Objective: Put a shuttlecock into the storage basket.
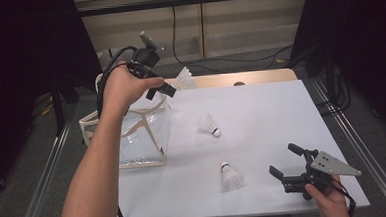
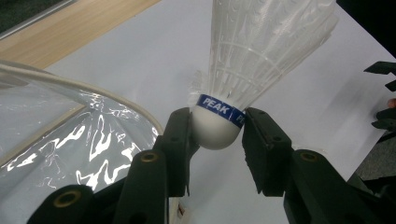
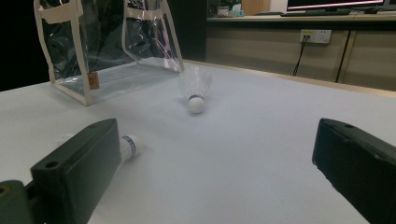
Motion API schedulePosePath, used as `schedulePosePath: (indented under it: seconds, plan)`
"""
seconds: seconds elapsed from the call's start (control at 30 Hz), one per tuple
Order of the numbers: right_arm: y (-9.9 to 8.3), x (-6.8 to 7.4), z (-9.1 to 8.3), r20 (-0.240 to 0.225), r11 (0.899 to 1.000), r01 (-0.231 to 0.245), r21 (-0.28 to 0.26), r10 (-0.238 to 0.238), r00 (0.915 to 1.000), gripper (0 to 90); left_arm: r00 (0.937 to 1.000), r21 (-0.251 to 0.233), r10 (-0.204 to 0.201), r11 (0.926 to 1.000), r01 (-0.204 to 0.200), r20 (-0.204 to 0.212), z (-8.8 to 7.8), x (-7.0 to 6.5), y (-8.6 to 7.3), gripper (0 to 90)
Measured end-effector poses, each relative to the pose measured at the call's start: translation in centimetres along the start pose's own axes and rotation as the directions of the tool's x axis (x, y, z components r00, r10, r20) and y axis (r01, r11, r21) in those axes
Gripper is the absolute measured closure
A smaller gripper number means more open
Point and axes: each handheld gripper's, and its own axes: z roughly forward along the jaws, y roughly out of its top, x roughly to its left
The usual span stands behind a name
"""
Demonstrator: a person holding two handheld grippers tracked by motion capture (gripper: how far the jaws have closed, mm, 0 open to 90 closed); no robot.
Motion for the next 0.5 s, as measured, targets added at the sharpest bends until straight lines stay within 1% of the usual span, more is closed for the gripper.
schedulePosePath:
  seconds: [0.07, 0.3, 0.37, 0.5]
  plan:
    - [0.0, 0.0, 0.0, -0.001, 1.0, 0.0, 0.0, 0.0, 1.0, 0.6, 1.0, -0.001, 0.002, 1.0, -0.002, -0.005, -0.06, 0.06, 0.02, 62.9]
    - [0.01, -0.02, 0.0, -0.002, 1.0, 0.001, -0.003, -0.001, 1.0, 0.7, 0.9998, -0.008, -0.016, 0.9998, 0.016, -0.011, -0.22, 0.36, -0.02, 62.9]
    - [0.01, -0.02, 0.0, -0.001, 1.0, 0.001, -0.002, -0.001, 1.0, 0.6, 0.9998, -0.006, -0.014, 0.9999, 0.014, -0.011, -0.27, 0.45, -0.03, 62.9]
    - [0.01, -0.03, 0.0, -0.001, 1.0, 0.003, -0.003, -0.003, 1.0, 0.6, 0.9995, -0.01, -0.022, 0.9997, 0.022, -0.021, -0.45, 0.57, -0.06, 62.9]
